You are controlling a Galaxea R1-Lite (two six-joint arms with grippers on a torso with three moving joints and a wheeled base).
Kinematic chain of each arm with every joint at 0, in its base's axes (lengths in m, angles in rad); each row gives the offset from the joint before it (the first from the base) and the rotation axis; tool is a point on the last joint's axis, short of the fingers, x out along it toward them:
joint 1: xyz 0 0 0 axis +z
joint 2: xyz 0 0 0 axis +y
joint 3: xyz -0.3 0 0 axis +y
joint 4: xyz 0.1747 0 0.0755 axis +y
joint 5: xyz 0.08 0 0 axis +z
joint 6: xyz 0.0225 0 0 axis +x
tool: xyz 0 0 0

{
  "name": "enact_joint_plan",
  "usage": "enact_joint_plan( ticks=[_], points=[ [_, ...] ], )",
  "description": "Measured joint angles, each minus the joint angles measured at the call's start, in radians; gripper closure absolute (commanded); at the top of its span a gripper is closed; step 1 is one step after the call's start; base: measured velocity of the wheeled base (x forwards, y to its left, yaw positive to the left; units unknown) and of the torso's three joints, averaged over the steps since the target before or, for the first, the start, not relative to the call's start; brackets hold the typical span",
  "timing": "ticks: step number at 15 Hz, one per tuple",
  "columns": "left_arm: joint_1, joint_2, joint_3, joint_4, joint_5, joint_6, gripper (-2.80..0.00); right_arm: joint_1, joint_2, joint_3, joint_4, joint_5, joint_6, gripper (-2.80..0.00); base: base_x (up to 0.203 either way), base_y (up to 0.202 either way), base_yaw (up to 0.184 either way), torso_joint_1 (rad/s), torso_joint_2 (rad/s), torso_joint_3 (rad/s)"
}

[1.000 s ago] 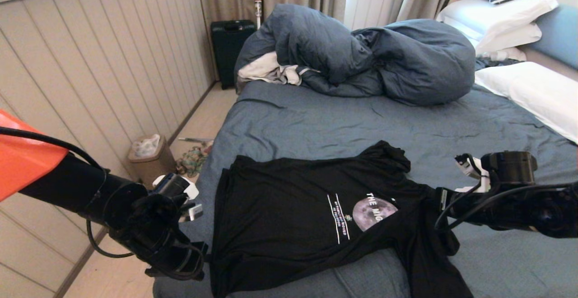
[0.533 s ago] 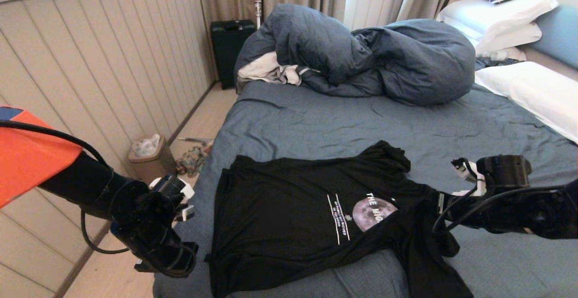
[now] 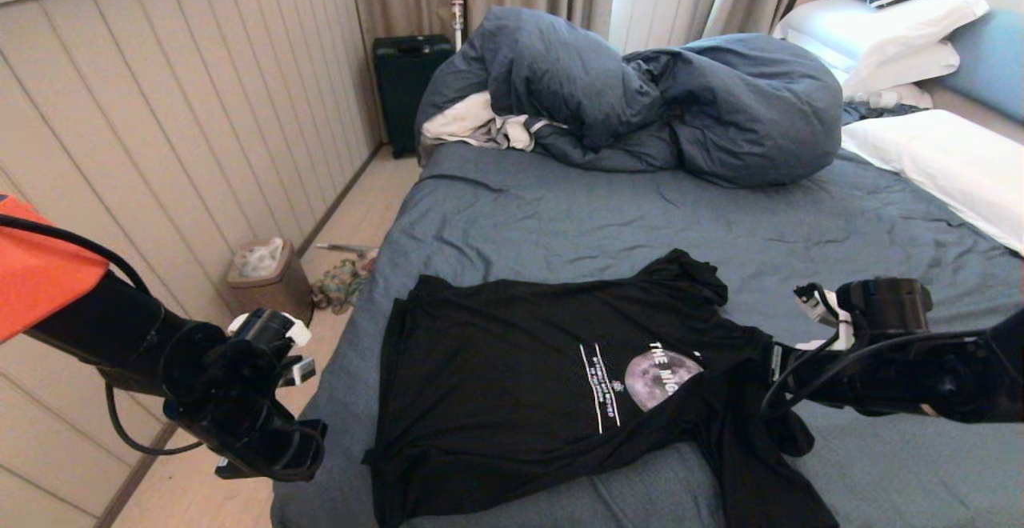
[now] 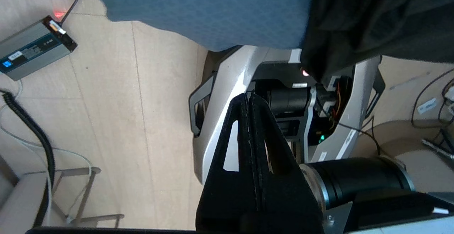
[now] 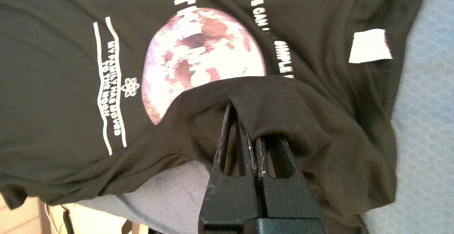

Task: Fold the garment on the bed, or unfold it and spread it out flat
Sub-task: Fold the black T-shirt

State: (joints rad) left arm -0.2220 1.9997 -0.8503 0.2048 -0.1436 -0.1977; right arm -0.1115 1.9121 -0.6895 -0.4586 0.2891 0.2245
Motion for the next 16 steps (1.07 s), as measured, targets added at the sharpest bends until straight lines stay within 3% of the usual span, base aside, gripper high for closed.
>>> enact_joint_plan(
  ticks=[3, 6, 10, 16],
  points=[
    [0.064, 0.000, 0.029, -0.059, 0.003, 0.013, 0.00, -0.004, -0.002, 0.030, -0.017, -0.002, -0.001, 0.00, 0.000, 0.000, 0.000, 0.000, 0.00, 0.000],
    [0.081, 0.004, 0.093, -0.143, 0.007, 0.048, 0.00, -0.054, -0.010, 0.014, -0.017, -0.002, -0.007, 0.00, 0.000, 0.000, 0.000, 0.000, 0.00, 0.000],
    [0.080, 0.029, 0.145, -0.175, 0.002, 0.071, 0.00, -0.082, -0.015, 0.001, -0.012, -0.004, -0.008, 0.00, 0.000, 0.000, 0.000, 0.000, 0.00, 0.000],
    [0.018, 0.003, 0.199, -0.197, 0.000, 0.071, 0.00, -0.105, 0.005, -0.011, 0.000, -0.010, -0.008, 0.00, 0.000, 0.000, 0.000, 0.000, 0.00, 0.000]
  ],
)
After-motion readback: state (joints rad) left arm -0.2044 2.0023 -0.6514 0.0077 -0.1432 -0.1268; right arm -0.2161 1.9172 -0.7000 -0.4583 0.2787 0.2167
